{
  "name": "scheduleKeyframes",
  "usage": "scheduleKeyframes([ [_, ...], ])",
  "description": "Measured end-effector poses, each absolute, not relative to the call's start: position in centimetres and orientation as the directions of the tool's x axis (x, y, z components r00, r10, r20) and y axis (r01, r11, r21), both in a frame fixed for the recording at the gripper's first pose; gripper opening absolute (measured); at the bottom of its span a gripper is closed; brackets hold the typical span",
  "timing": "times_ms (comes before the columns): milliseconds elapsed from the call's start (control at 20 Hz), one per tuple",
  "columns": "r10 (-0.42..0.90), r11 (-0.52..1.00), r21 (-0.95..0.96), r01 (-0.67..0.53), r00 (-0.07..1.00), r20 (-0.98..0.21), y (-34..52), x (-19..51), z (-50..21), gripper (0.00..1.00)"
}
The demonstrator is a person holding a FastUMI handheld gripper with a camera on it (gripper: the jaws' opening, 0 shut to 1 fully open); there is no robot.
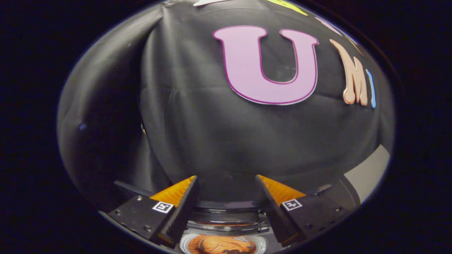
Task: Put the clothes into the washing machine and then close the washing machine lid.
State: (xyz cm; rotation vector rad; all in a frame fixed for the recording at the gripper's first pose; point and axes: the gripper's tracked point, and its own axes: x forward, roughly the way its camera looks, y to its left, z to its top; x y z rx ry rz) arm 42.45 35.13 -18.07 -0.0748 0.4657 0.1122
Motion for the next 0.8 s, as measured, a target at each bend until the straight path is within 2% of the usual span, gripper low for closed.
scheduleKeyframes([
  [800, 0.125, 0.987, -0.045, -0.154, 0.916, -0.380, 35.38, 42.95, -17.75, 0.95],
])
